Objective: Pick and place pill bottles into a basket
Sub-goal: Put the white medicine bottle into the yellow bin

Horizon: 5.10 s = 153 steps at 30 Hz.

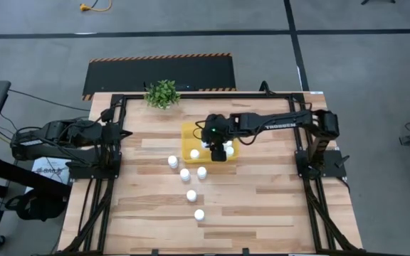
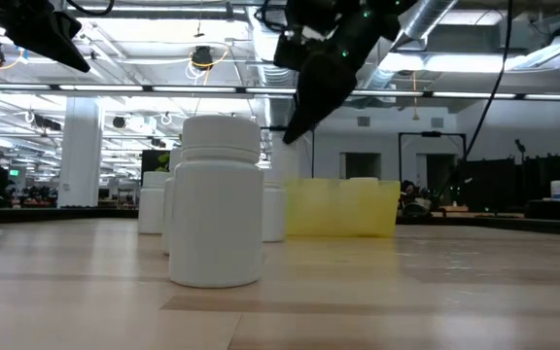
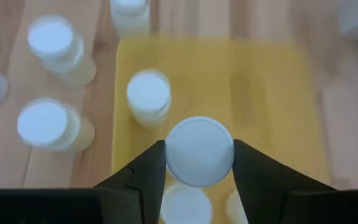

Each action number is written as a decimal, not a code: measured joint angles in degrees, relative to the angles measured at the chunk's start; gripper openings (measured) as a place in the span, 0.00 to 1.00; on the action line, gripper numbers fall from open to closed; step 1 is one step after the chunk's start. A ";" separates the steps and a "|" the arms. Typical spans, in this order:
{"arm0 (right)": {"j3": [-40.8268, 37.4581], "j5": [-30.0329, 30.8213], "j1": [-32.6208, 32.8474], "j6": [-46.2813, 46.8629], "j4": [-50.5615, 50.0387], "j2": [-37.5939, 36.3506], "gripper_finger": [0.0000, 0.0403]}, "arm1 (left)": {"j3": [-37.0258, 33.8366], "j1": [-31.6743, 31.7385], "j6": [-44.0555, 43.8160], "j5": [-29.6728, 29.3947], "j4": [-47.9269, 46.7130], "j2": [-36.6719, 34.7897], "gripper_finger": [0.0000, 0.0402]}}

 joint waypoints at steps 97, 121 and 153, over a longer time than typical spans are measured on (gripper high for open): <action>-4.58 7.04 31.96 43.55 -7.30 -14.28 0.54 | 0.00 0.00 0.00 0.00 0.02 0.02 0.00; -10.58 19.07 31.10 44.98 7.74 2.73 0.54 | 0.00 0.00 0.00 0.00 0.02 0.02 0.00; -10.56 7.44 15.94 21.82 11.14 2.53 0.54 | 0.00 0.00 0.00 0.00 0.02 0.02 0.00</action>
